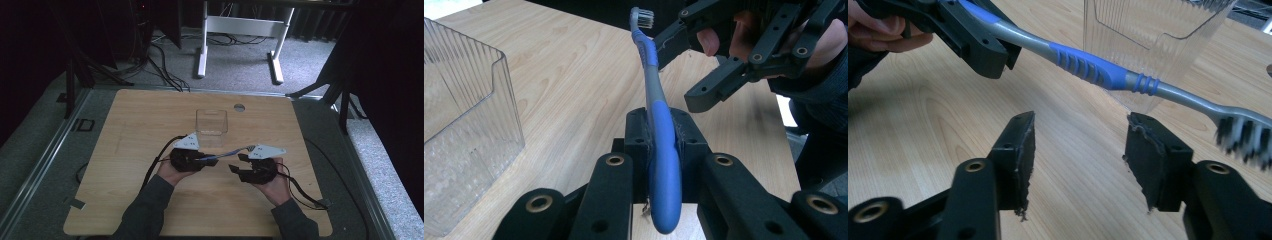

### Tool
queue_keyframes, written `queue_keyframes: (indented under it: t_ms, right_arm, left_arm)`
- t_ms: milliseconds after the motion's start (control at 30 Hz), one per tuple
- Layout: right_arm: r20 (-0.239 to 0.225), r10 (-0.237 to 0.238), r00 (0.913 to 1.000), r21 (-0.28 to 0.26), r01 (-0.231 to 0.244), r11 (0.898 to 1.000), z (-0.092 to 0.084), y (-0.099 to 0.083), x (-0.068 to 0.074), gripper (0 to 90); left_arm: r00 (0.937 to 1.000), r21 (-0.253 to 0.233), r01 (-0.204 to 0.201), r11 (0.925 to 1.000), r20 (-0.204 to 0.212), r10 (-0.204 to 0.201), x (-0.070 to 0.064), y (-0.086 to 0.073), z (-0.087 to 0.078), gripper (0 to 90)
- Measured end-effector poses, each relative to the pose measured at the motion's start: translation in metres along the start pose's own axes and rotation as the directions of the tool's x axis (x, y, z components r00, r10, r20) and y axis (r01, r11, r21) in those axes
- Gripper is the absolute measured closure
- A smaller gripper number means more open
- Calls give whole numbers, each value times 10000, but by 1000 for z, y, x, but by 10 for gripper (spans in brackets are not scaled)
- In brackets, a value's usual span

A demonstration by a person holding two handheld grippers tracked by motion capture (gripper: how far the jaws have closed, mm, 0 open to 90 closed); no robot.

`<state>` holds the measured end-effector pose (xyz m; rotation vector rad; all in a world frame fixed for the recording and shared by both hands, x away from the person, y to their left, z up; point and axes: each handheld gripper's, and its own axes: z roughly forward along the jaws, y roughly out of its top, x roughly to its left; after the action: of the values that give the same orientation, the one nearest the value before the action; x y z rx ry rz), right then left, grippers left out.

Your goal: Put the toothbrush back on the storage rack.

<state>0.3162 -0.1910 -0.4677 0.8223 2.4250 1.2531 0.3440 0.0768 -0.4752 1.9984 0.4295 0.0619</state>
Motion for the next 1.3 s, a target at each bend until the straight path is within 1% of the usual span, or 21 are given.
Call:
queue_keyframes:
  t_ms: [167,333,433,667,733,833,900,967,1100,1133,1167,1233,1300]
  right_arm:
    - [-108,100,9999,-35,-101,9999,2,0,1,393]
    - [-148,214,9997,-136,-216,9997,3,0,1,384]
    - [-259,386,9989,-278,-393,9988,3,1,0,384]
    - [-352,762,9965,-671,-784,9947,1,4,-2,383]
    - [-391,859,9955,-768,-887,9931,0,4,-3,383]
    - [-462,971,9942,-853,-1008,9912,0,5,-4,383]
    - [-564,1099,9923,-951,-1149,9888,0,6,-5,382]
    - [-688,1290,9893,-1060,-1358,9850,-1,7,-6,383]
    - [-962,1591,9826,-1306,-1710,9766,-3,10,-8,383]
    - [-1052,1667,9804,-1350,-1801,9743,-4,10,-9,383]
    - [-1143,1751,9779,-1411,-1904,9715,-4,11,-9,394]
    - [-1198,1794,9764,-1479,-1963,9693,-5,12,-10,426]
    - [-1306,1803,9749,-1583,-2001,9669,-6,13,-10,517]
  left_arm:
    - [10000,-85,29,10000,58,-28,0,1,0,807]
    - [10000,-129,17,9999,78,-16,0,1,0,806]
    - [9999,-176,33,9998,116,-30,0,2,0,806]
    - [9998,-245,59,9997,192,-54,-1,1,2,805]
    - [9998,-258,12,9997,213,-6,-1,1,2,804]
    - [9997,-144,-103,9998,231,106,-2,0,4,803]
    - [9995,11,-221,9998,214,221,-4,0,6,802]
    - [9992,293,-374,9989,115,371,-6,-1,9,801]
    - [9981,832,-623,9946,55,621,-11,-4,19,796]
    - [9973,993,-734,9923,86,729,-12,-4,22,795]
    - [9967,1106,-808,9906,106,801,-13,-5,24,797]
    - [9949,1400,-1006,9850,133,997,-16,-5,30,795]
    - [9937,1639,-1125,9800,199,1107,-18,-6,34,795]
